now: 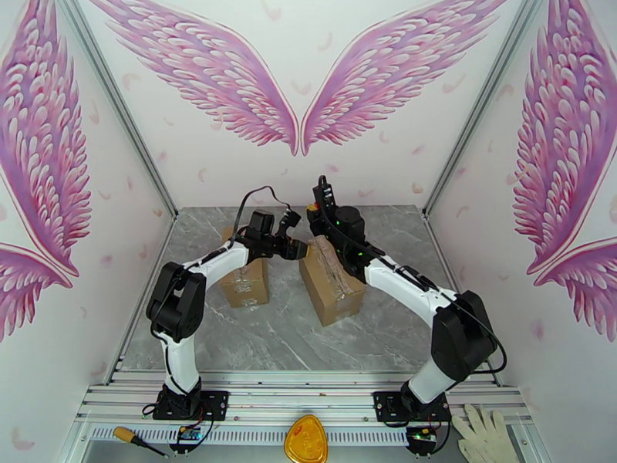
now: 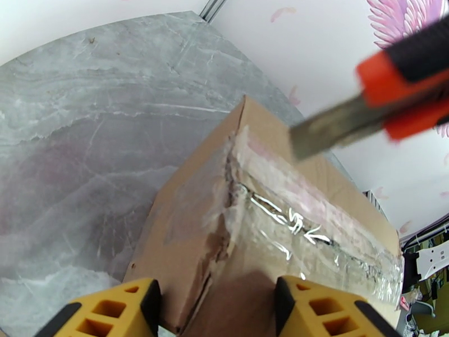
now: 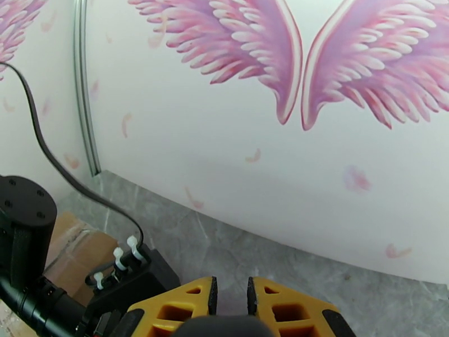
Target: Unpack the express box
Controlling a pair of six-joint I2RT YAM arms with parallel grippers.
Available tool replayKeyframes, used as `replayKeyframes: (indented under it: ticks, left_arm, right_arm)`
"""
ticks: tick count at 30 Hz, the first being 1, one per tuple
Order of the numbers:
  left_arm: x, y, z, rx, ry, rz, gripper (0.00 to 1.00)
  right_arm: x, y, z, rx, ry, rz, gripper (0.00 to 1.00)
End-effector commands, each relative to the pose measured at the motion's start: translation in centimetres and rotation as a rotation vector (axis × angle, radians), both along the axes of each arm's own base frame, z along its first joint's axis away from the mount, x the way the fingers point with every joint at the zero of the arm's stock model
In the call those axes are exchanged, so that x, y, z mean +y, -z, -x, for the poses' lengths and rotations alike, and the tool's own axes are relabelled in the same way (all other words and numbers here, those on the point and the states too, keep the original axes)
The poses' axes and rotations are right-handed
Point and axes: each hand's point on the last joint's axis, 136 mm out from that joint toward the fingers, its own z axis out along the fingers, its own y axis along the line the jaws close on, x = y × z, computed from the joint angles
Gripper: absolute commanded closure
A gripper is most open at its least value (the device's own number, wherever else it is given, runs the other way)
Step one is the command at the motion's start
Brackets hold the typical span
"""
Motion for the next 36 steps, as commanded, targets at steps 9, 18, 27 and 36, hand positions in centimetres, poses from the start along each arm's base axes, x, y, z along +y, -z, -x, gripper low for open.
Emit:
replayKeyframes:
  ticks: [9,18,27,36]
  left_arm:
    - [-0.1,2.2,1.0,0.078,-0.073,-0.052,0.43]
    - [0.2,4.4,1.0,0.121,-0.084,-0.086,0.43]
    - [0.8,5.9,0.5,0.155,-0.135,-0.127,0.45]
    - [1.2,7.1,0.2,0.193,-0.182,-0.134,0.47]
  right_arm:
    - [0.6,2.7,1.0,0.026,-0.044,0.019,1.00]
    - [0.4,5.0,0.9,0.072,-0.033,0.018,1.00]
    - [-0.4,6.2,1.1,0.110,0.010,-0.012,1.00]
    - [-2.0,7.1,3.0,0.164,0.076,-0.082,1.00]
